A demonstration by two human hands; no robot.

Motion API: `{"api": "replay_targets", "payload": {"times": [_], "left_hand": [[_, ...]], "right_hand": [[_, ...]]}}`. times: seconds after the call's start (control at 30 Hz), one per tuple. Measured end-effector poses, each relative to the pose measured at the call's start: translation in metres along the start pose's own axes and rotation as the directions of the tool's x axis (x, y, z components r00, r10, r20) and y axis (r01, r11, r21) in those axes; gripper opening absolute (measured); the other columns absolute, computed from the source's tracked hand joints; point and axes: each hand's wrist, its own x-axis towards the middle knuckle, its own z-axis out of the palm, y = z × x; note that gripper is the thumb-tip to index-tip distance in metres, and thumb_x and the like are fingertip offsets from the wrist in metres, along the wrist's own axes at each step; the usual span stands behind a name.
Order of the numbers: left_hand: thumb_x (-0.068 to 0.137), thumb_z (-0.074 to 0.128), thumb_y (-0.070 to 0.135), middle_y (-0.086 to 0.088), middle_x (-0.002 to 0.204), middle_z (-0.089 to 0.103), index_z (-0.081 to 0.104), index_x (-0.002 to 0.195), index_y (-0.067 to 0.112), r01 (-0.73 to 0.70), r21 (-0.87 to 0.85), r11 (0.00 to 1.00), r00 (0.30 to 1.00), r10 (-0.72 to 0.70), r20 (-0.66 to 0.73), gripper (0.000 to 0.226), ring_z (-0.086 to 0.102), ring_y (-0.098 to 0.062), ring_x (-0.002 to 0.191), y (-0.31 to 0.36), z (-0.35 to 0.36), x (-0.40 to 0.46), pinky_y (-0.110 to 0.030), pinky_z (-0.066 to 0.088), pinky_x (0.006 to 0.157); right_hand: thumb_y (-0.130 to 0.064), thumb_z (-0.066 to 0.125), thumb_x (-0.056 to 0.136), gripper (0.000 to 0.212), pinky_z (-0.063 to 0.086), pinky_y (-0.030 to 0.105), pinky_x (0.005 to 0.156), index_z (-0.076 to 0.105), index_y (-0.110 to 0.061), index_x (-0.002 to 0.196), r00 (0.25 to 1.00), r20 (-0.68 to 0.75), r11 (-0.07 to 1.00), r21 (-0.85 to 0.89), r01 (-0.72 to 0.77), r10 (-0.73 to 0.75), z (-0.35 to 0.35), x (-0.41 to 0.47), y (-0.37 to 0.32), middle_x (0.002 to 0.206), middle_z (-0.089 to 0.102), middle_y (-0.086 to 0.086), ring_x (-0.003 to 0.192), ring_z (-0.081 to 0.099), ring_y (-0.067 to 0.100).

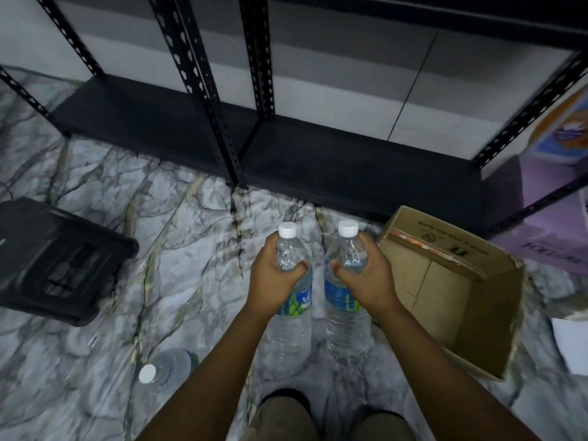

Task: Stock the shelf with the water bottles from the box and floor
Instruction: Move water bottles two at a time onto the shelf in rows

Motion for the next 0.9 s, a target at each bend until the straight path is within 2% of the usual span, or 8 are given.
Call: {"api": "replay_targets", "payload": {"times": [0.1,0.3,0.37,0.53,0.63,0.73,0.83,0.9], "left_hand": [[0.076,0.078,0.017,0.017,0.103,0.066,0.050,0.109,0.049,-0.032,0.026,0.999,0.999,0.031,0.030,0.053,0.063,0.002,0.095,0.028,0.030,-0.008,-0.015,0.050,0.079],[0.077,0.075,0.006,0.010,0.101,0.068,0.053,0.108,0.038,-0.089,0.041,0.995,0.994,0.086,0.064,0.050,0.064,0.005,0.087,0.081,0.093,-0.035,-0.007,0.046,0.073],[0.076,0.076,0.009,0.009,0.102,0.068,0.053,0.111,0.037,-0.093,0.056,0.994,0.994,0.089,0.063,0.051,0.064,0.005,0.087,0.092,0.112,-0.041,-0.007,0.046,0.073],[0.076,0.076,0.010,0.012,0.099,0.068,0.054,0.115,0.030,-0.123,0.055,0.991,0.989,0.118,0.090,0.049,0.065,0.004,0.086,0.122,0.148,-0.054,-0.009,0.048,0.072],[0.076,0.077,0.012,0.010,0.101,0.067,0.054,0.118,0.028,-0.162,0.054,0.985,0.981,0.155,0.118,0.050,0.065,0.001,0.088,0.135,0.159,-0.057,-0.014,0.050,0.075],[0.075,0.078,0.015,0.010,0.103,0.067,0.050,0.119,0.034,-0.207,0.067,0.976,0.970,0.196,0.146,0.055,0.064,-0.001,0.092,0.147,0.165,-0.055,-0.014,0.050,0.076],[0.075,0.077,0.014,0.012,0.101,0.067,0.046,0.115,0.044,-0.253,0.062,0.965,0.955,0.239,0.174,0.058,0.064,-0.001,0.091,0.161,0.171,-0.054,-0.017,0.050,0.077],[0.076,0.077,0.015,0.014,0.099,0.066,0.045,0.113,0.045,-0.289,0.062,0.955,0.941,0.272,0.202,0.058,0.063,0.003,0.088,0.169,0.173,-0.053,-0.012,0.047,0.073]], "right_hand": [[-0.027,0.082,0.070,0.060,0.050,0.037,0.094,0.052,-0.038,0.120,0.998,-0.058,1.000,0.008,-0.020,0.020,-0.040,-0.005,-0.001,0.114,0.064,-0.010,0.104,0.062,0.009],[-0.052,0.072,0.057,0.066,0.053,0.042,0.091,0.051,-0.041,0.119,0.992,-0.116,0.998,0.036,-0.051,0.055,-0.119,-0.010,0.008,0.111,0.065,-0.013,0.101,0.063,0.009],[-0.053,0.071,0.057,0.064,0.053,0.042,0.090,0.050,-0.046,0.117,0.988,-0.138,0.997,0.041,-0.058,0.063,-0.142,-0.013,0.008,0.110,0.064,-0.015,0.101,0.063,0.009],[-0.055,0.071,0.061,0.066,0.053,0.044,0.089,0.050,-0.040,0.122,0.983,-0.178,0.999,0.042,-0.033,0.040,-0.186,-0.021,0.008,0.113,0.064,-0.015,0.103,0.063,0.009],[-0.051,0.072,0.062,0.059,0.054,0.046,0.086,0.050,-0.047,0.117,0.978,-0.210,0.999,0.047,-0.007,0.017,-0.201,-0.028,0.001,0.108,0.065,-0.014,0.099,0.064,0.010],[-0.049,0.071,0.062,0.055,0.054,0.047,0.085,0.049,-0.052,0.112,0.967,-0.253,0.998,0.063,0.024,-0.007,-0.211,-0.035,-0.008,0.106,0.065,-0.012,0.097,0.064,0.011],[-0.050,0.071,0.062,0.058,0.054,0.046,0.087,0.049,-0.047,0.115,0.959,-0.283,0.998,0.057,0.016,0.001,-0.220,-0.042,-0.016,0.108,0.064,-0.010,0.098,0.064,0.011],[-0.048,0.072,0.063,0.063,0.053,0.043,0.088,0.049,-0.041,0.121,0.947,-0.321,0.999,0.049,0.006,0.010,-0.225,-0.046,-0.021,0.111,0.063,-0.007,0.101,0.062,0.011]]}}
